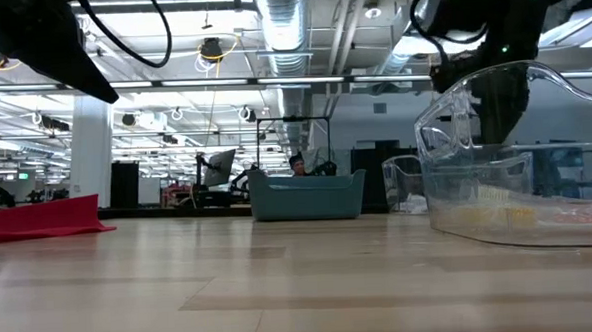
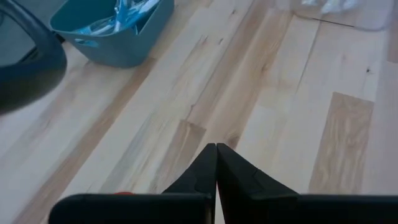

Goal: Pick & Place Toothbrushes
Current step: Adjust the bottom transparent bin on the table

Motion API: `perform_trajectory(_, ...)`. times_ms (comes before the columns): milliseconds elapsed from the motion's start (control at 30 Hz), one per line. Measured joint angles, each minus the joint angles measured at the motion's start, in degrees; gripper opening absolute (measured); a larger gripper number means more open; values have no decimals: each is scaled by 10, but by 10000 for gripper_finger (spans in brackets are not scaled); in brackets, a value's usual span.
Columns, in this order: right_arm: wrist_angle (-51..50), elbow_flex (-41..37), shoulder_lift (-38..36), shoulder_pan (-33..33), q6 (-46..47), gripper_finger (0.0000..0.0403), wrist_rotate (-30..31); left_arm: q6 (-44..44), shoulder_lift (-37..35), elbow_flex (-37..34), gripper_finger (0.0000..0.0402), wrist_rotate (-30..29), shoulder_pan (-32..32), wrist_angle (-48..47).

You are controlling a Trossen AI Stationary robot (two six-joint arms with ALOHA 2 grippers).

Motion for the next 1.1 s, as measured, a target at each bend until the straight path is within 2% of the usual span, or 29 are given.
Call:
perform_trajectory(167,4,0,39,18,0,1,-23,0,0,0,2,2,-3,4)
perform_trajectory(333,15,19,51,41,-6,1,28,0,0,0,2,2,-4,5)
perform_trajectory(600,160,108,62,76,-104,0,48,2,0,0,2,-3,-4,15)
perform_trajectory(800,172,163,148,118,-106,0,46,2,0,0,2,-3,-16,21)
perform_trajectory(1100,55,290,316,163,-106,0,20,0,0,0,2,-3,-37,28)
